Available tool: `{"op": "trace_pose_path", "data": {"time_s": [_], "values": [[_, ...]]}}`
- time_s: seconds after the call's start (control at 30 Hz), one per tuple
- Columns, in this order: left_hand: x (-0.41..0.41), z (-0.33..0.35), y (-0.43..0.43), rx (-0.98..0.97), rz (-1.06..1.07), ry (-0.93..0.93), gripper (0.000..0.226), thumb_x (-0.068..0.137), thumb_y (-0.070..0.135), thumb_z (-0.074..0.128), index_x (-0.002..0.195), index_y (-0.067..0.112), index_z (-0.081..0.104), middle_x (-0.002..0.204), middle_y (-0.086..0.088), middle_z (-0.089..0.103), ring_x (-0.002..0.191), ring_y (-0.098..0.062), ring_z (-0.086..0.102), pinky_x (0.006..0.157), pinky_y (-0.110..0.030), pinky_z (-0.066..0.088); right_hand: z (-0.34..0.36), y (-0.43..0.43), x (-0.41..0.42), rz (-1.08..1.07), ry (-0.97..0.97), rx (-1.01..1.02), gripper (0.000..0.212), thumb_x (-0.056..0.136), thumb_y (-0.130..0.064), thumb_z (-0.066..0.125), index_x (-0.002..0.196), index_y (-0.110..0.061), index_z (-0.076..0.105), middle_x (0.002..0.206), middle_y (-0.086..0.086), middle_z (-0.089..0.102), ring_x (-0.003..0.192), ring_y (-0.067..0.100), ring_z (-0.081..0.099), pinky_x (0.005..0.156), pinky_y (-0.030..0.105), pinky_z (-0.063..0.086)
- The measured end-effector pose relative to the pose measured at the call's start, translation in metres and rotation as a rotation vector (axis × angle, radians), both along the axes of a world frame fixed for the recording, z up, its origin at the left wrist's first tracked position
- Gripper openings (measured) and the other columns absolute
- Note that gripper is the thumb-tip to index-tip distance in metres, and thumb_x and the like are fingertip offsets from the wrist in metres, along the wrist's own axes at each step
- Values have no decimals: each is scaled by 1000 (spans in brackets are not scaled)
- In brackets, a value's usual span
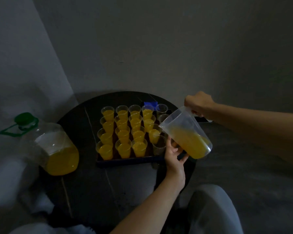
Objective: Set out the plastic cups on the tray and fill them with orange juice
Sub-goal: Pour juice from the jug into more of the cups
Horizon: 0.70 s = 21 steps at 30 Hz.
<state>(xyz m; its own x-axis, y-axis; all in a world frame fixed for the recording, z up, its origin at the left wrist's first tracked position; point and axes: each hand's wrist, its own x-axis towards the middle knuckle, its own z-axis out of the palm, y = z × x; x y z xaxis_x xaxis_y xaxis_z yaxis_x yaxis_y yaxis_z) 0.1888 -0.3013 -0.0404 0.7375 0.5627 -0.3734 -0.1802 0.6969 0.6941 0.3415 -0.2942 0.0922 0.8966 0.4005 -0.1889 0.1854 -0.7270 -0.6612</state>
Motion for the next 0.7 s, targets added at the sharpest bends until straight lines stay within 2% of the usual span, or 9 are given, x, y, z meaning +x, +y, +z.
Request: {"op": "trace_pose_path", "data": {"time_s": [0.17,0.3,0.47,0.6,0.7], "values": [[-16,-3,-16,-29,4,-5,39,109,37,31,142,35,50,135,-2,61,127,-26,56,110,-55,44,-3,-13,-15,16,20,-33,19,87,-22,54,73,-9,57,67,8,55,49,15,43,44,22,33],[-25,-8,-27,-39,-11,4,41,108,30,30,144,35,48,138,-2,58,125,-26,57,109,-54,45,-9,-23,-24,-1,3,-70,22,89,-22,52,71,-10,55,64,7,53,51,16,45,45,21,33],[-28,-15,-35,-65,-23,20,45,108,23,29,149,32,44,139,-6,57,123,-26,57,109,-55,44,-16,-27,-27,-14,9,-100,21,91,-24,54,81,-7,61,72,9,57,56,17,48,47,23,36],[-30,-18,-38,-72,-26,27,44,108,26,28,149,33,45,139,-6,57,124,-26,57,109,-54,45,-18,-25,-31,-3,3,-124,23,89,-24,55,88,-4,66,73,9,59,57,17,50,47,25,38],[-29,-18,-36,-73,-26,46,49,105,19,28,149,32,44,139,-7,56,123,-26,57,109,-54,45,-17,-24,-32,-5,2,-139,23,92,-24,54,89,-3,65,73,9,58,58,17,51,48,24,39]]}}
